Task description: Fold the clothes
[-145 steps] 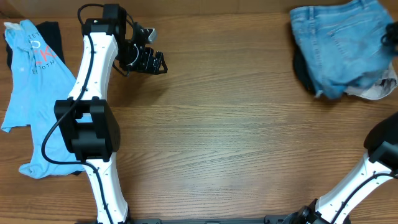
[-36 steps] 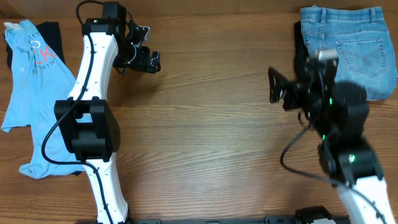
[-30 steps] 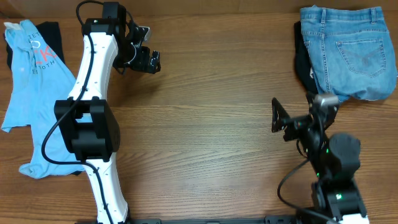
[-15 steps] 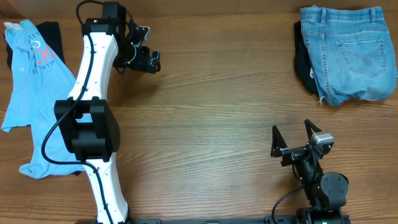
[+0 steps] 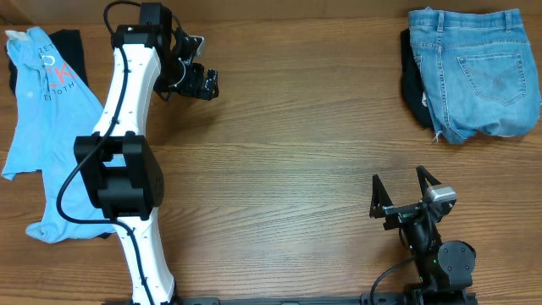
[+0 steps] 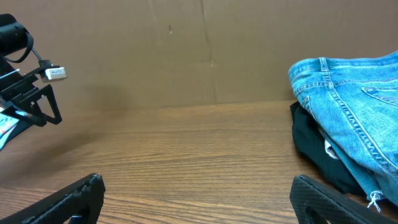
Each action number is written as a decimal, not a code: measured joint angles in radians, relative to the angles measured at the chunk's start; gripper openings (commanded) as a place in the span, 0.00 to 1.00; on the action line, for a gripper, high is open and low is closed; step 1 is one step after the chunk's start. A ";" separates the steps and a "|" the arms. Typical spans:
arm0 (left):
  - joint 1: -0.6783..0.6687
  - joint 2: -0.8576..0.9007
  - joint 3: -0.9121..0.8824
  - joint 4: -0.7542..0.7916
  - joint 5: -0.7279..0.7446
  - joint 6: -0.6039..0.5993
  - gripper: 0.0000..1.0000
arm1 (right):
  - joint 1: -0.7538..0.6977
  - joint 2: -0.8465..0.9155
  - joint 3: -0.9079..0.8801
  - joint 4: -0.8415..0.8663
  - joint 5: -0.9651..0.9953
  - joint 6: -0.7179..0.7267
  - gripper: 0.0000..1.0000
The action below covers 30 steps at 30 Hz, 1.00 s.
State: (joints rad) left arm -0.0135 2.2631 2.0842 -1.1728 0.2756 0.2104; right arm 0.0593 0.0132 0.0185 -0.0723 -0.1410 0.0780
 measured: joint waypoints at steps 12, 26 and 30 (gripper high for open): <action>0.000 0.000 0.000 0.000 0.000 0.000 1.00 | 0.000 0.000 0.000 0.000 0.000 0.000 1.00; -0.084 -0.519 -0.183 0.428 -0.031 -0.002 1.00 | 0.000 0.000 0.000 0.000 0.000 0.000 1.00; -0.082 -0.834 -0.512 0.583 -0.073 -0.002 1.00 | 0.000 -0.001 0.000 -0.002 0.000 0.000 1.00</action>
State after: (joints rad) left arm -0.0959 1.4296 1.5726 -0.5903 0.2024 0.2089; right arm 0.0593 0.0124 0.0185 -0.0738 -0.1413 0.0776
